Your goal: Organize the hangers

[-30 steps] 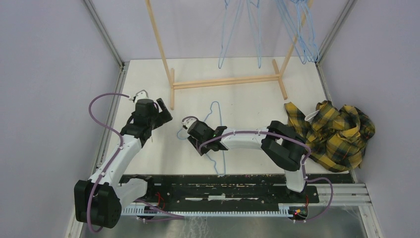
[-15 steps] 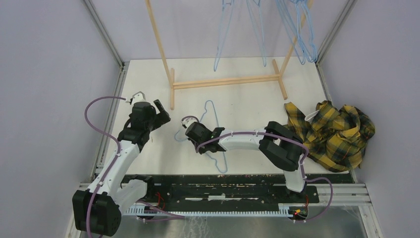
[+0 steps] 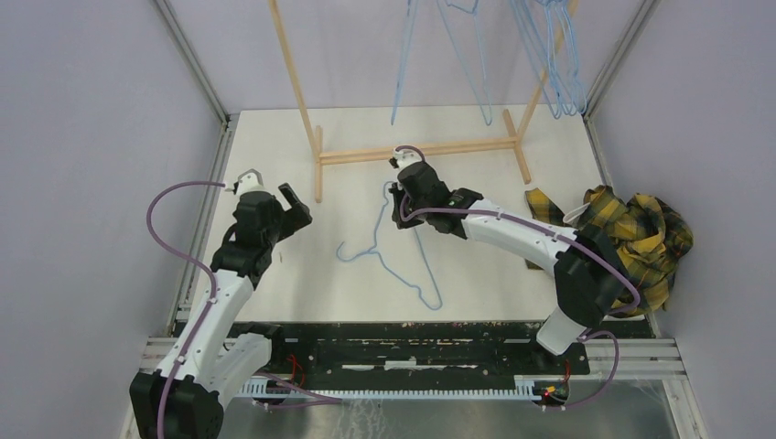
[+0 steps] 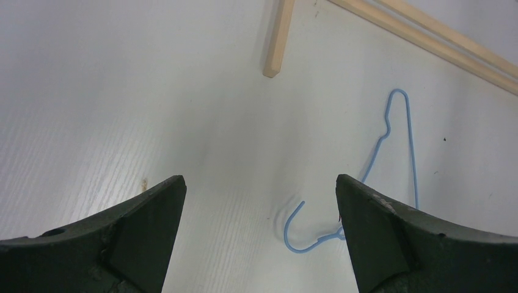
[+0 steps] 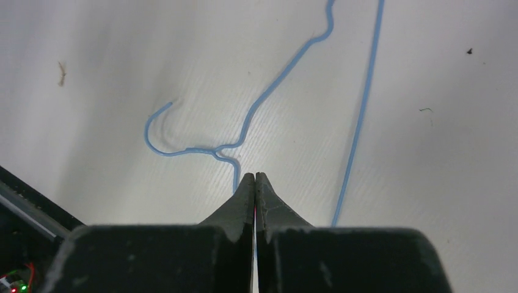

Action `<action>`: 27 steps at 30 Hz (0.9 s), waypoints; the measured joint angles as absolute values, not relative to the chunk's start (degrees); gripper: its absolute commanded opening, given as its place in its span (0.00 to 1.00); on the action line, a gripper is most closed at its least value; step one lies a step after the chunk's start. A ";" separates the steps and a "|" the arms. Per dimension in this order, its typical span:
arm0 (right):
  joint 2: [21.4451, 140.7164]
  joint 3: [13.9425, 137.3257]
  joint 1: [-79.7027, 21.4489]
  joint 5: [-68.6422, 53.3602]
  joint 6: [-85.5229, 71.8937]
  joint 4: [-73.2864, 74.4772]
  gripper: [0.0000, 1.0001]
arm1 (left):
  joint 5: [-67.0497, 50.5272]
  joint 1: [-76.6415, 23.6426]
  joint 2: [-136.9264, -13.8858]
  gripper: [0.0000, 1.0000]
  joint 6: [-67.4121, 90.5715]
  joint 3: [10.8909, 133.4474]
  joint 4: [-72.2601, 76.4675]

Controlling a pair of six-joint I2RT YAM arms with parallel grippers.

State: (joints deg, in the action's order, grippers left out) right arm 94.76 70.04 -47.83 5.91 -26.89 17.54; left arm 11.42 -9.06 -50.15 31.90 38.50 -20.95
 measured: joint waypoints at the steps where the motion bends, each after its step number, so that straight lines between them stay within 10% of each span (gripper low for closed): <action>1: 94.63 70.67 -47.18 5.04 -27.03 17.76 0.05 | 11.40 -9.06 -50.02 0.99 31.90 38.50 -20.95; 6: 99.79 75.20 -48.31 -0.23 -26.87 19.27 0.45 | 11.33 -9.06 -49.87 0.99 31.92 37.98 -20.95; 27: 113.71 79.05 -57.30 5.28 -21.52 26.37 0.58 | 9.67 -8.80 -50.02 0.99 31.94 36.86 -20.88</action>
